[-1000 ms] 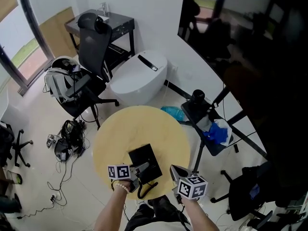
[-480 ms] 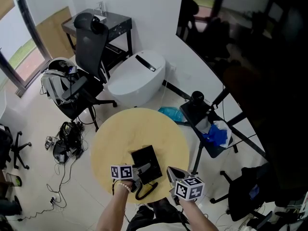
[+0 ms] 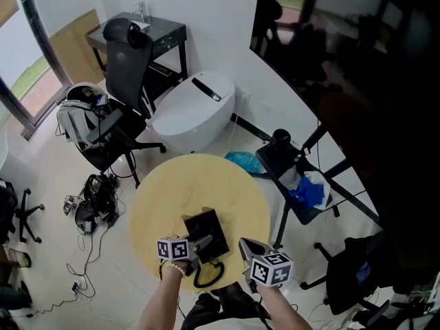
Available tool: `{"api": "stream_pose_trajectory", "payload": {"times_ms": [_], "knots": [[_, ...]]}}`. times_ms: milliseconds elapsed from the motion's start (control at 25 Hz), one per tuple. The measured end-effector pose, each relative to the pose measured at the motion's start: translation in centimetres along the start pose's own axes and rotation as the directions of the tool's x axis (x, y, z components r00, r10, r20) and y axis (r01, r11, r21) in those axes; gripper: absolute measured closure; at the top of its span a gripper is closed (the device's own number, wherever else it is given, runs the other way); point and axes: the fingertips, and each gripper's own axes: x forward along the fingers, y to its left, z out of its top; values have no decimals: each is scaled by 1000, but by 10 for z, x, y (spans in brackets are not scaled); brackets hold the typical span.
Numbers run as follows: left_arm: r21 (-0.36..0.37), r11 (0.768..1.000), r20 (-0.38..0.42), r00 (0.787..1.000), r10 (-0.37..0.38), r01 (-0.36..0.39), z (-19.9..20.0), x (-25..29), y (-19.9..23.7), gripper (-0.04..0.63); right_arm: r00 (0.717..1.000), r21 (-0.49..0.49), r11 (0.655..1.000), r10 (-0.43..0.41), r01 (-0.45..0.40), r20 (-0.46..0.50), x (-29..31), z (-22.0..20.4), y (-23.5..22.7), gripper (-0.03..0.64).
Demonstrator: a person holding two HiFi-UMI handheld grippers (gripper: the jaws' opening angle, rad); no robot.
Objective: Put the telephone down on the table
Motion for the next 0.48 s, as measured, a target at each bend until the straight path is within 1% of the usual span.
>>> {"api": "stream_pose_trajectory", "payload": {"times_ms": [200, 360, 480], "knots": [[3, 998, 9, 998, 56, -56, -1, -4, 10, 359, 1000, 0, 1000, 8, -8, -2, 1, -2, 3, 611], [57, 991, 6, 993, 119, -119, -1, -12, 18, 330, 1000, -2, 1000, 11, -11, -3, 0, -2, 5, 611], [84, 986, 3, 990, 143, -143, 2, -13, 17, 325, 1000, -2, 1000, 12, -12, -6, 0, -2, 7, 611]]}}
